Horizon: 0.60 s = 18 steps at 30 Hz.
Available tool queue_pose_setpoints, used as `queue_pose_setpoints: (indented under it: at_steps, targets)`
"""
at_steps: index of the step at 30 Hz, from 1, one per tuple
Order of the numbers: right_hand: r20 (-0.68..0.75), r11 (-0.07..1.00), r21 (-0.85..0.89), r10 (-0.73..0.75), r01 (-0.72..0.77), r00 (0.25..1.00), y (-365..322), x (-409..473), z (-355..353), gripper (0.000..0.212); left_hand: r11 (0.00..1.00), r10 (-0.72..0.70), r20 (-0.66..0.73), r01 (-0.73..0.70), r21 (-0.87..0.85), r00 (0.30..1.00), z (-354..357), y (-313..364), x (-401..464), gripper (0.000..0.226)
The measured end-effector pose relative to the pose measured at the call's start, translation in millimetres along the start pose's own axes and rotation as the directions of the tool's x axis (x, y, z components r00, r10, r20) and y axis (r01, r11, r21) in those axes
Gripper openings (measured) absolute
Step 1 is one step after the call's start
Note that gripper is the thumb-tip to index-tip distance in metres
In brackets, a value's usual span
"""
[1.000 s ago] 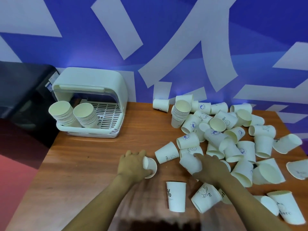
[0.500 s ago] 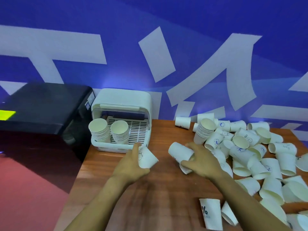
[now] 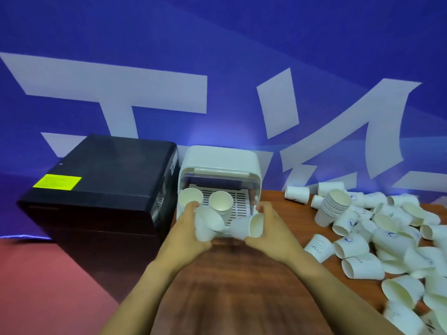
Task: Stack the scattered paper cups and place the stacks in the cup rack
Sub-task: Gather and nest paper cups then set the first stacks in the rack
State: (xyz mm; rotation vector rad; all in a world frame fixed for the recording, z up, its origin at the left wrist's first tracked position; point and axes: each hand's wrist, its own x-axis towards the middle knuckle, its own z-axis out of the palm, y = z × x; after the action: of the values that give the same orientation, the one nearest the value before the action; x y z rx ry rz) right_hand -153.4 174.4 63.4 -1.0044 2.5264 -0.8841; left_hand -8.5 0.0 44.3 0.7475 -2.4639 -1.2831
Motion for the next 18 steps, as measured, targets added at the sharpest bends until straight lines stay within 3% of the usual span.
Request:
queue_pose_setpoints:
  at_steps: [9, 18]
  targets:
    - [-0.080, 0.998, -0.022, -0.056, 0.054, 0.995, -44.5, 35.8, 22.4, 0.062, 1.000, 0.025, -0.100, -0.024, 0.018, 0.995, -53.8, -17.0, 27.4, 0.076]
    - [-0.202, 0.998, 0.007, -0.058, 0.060, 0.978, -51.5, 69.2, 19.9, 0.067, 0.999, -0.020, -0.141, 0.015, -0.034, 0.990, -58.0, -10.2, 67.0, 0.076]
